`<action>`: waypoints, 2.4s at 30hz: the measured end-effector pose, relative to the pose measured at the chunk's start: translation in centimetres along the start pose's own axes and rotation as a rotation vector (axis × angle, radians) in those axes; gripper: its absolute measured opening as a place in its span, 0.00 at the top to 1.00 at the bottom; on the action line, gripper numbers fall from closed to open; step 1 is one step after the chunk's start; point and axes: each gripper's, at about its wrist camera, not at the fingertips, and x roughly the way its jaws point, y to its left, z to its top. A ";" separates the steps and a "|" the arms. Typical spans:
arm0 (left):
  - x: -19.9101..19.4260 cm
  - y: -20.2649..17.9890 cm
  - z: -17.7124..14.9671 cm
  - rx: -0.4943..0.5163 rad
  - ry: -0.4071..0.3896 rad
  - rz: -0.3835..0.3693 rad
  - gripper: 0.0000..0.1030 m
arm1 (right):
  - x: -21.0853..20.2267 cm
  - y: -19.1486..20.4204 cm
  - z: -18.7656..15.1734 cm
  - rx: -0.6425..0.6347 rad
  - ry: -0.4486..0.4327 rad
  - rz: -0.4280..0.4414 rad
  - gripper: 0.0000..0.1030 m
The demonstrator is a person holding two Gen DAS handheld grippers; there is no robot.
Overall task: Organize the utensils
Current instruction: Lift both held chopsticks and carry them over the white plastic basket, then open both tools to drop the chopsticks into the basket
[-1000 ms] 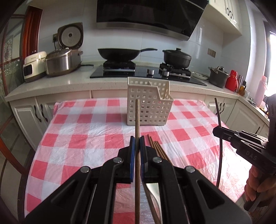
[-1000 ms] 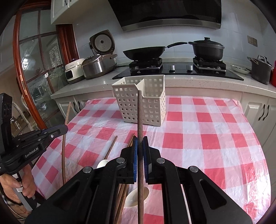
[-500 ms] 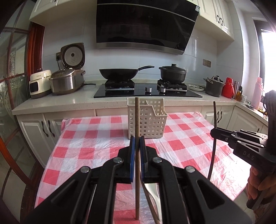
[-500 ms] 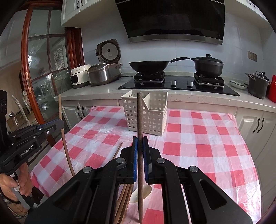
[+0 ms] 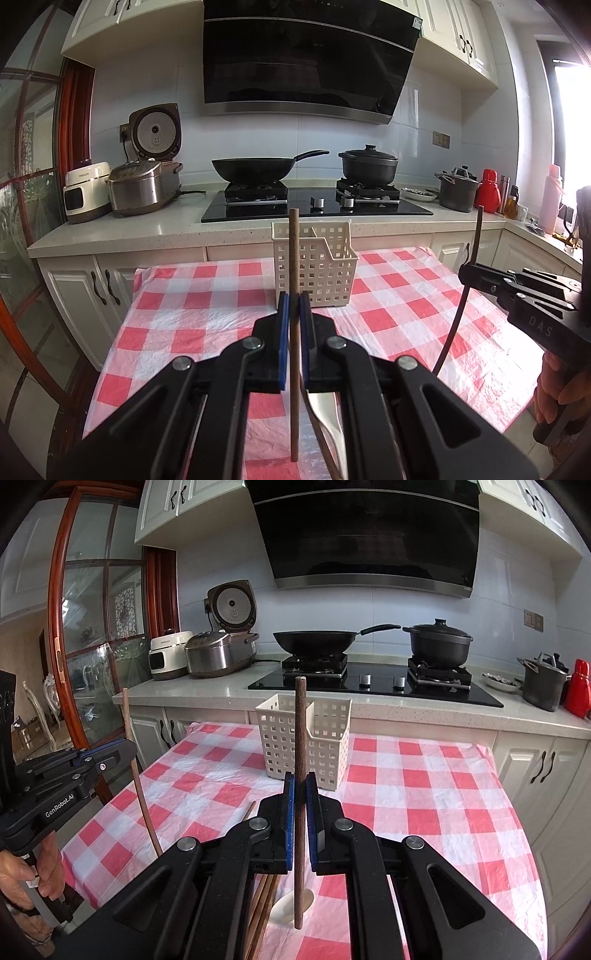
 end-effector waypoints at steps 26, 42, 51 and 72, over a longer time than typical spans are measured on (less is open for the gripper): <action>9.6 1.9 14.9 -0.044 -0.123 -0.002 0.95 | 10.8 -3.7 12.3 0.052 -0.100 -0.036 0.92; 21.6 2.4 21.5 -0.115 -0.148 0.056 0.95 | 21.4 -5.6 16.1 0.107 -0.057 -0.034 0.92; 28.2 3.2 16.2 -0.116 0.006 0.032 0.95 | 25.8 -5.3 12.9 0.069 0.057 -0.017 0.92; 22.2 7.4 13.9 -0.183 -0.066 0.157 0.24 | 18.6 -8.5 14.7 0.144 -0.053 -0.040 0.52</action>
